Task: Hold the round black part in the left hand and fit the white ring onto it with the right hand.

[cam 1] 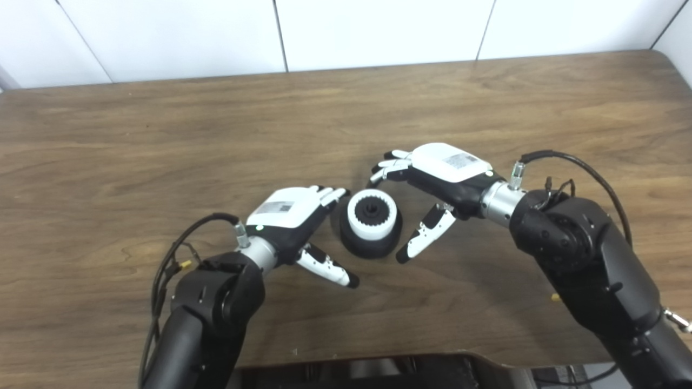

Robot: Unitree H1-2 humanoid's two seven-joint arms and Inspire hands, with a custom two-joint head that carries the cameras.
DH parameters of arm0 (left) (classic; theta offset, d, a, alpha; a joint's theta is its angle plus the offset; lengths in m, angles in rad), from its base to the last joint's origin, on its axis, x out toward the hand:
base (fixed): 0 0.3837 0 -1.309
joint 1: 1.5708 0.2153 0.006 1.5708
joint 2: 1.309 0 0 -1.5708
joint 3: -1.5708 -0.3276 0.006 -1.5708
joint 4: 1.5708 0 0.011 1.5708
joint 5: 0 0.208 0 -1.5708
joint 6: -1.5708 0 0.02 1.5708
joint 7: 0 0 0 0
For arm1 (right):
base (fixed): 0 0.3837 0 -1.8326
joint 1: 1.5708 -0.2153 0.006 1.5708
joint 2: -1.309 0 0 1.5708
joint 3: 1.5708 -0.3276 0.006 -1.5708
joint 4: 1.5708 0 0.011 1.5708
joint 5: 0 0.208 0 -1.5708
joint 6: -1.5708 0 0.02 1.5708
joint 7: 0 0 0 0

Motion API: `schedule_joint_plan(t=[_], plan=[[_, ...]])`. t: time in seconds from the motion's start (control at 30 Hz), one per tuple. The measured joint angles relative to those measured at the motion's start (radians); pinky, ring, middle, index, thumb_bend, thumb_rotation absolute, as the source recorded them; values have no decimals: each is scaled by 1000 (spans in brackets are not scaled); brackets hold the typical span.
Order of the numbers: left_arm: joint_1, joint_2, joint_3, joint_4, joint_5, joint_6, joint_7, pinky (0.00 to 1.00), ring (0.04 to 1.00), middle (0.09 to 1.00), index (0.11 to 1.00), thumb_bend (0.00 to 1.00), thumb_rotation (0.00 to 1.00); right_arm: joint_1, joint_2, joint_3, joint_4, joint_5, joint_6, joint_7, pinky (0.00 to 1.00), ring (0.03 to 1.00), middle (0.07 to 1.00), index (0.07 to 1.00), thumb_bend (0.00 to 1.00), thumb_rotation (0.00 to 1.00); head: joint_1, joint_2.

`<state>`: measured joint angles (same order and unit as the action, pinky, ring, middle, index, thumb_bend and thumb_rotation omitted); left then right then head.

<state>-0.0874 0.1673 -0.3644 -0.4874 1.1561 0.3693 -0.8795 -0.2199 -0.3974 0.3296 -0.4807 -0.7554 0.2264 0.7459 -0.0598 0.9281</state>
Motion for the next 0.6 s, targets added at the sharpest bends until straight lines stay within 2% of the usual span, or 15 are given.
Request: schedule_joint_plan(t=[0.13,0.27,0.6], plan=[[4,8,55,-18,13,16,-34,1000,980,970,988,1000,409,-1,-4,-18,-6,7,1,0,968,1000,934,834,1000,398,0,-9],[-6,15,82,-22,13,15,-61,990,967,961,990,1000,421,-1,-4,-29,-6,15,1,0,972,1000,941,845,1000,404,2,-15],[-10,44,150,-36,6,12,-71,950,949,944,973,1000,456,0,-27,-50,-12,19,16,4,966,999,948,854,1000,410,0,-34]])
